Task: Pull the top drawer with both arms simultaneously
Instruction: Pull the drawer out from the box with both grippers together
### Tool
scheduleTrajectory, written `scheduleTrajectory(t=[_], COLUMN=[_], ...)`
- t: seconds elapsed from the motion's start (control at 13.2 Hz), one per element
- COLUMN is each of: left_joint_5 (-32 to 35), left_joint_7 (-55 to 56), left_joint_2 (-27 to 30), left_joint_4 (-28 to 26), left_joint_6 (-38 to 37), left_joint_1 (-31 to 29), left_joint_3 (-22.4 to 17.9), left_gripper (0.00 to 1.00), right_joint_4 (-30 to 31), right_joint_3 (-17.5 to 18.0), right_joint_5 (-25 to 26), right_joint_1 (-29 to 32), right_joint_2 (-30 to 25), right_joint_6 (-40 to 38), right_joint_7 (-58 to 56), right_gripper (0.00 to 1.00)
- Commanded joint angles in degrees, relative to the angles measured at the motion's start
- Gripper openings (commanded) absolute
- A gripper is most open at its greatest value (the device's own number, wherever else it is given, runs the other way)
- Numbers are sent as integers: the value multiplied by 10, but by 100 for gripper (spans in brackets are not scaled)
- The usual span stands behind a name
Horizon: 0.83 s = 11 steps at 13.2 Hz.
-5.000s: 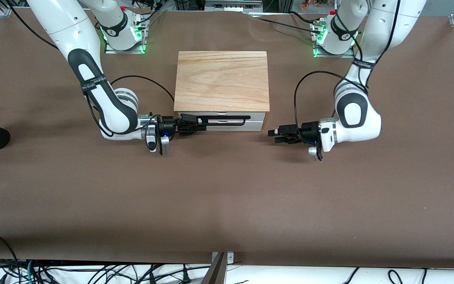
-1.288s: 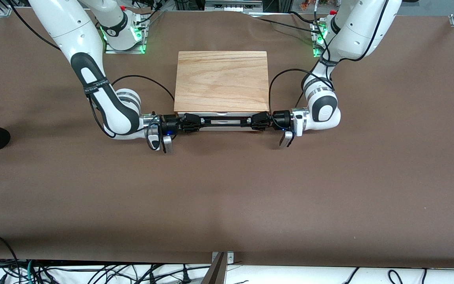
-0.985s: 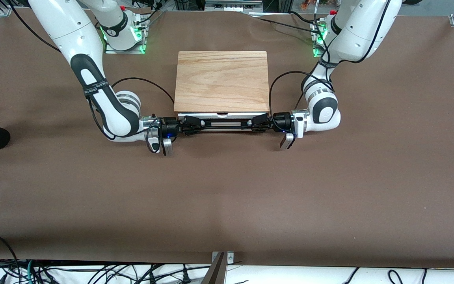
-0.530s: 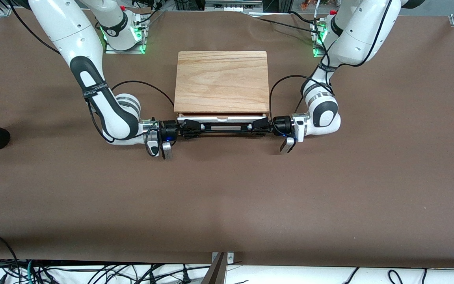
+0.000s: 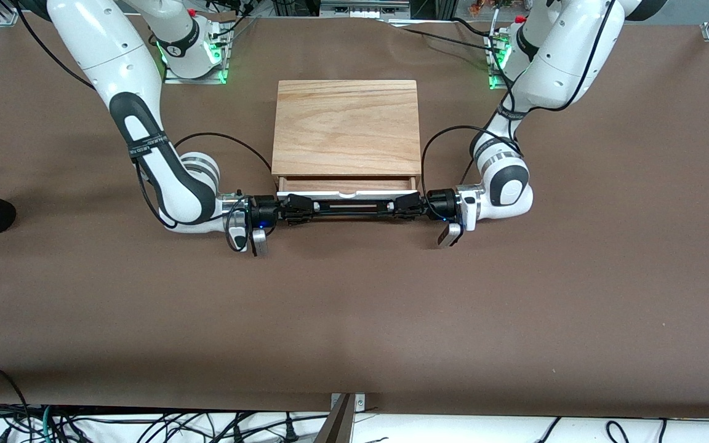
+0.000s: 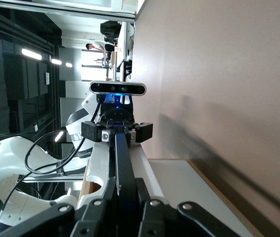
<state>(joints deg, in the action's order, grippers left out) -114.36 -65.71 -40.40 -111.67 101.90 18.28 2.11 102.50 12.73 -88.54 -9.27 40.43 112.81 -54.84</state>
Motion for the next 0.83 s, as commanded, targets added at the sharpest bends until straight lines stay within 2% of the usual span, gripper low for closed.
scheduleTrajectory(t=[0.0, 0.3, 0.76], left_joint_5=[-21, -18, -18], left_joint_7=[16, 49, 75], left_joint_2=[-52, -63, -81], left_joint_4=[46, 70, 105], left_joint_6=[30, 29, 30], left_joint_1=[5, 5, 4], left_joint_3=[0, -13, -26], left_gripper=[0, 0, 0], right_joint_4=[-67, -74, -100], right_joint_3=[-2, -7, -9], right_joint_5=[-30, -62, -62], right_joint_1=[12, 14, 14], right_joint_2=[9, 25, 42], right_joint_6=[-9, -13, -13], right_joint_7=[35, 36, 52], right_gripper=[0, 0, 0])
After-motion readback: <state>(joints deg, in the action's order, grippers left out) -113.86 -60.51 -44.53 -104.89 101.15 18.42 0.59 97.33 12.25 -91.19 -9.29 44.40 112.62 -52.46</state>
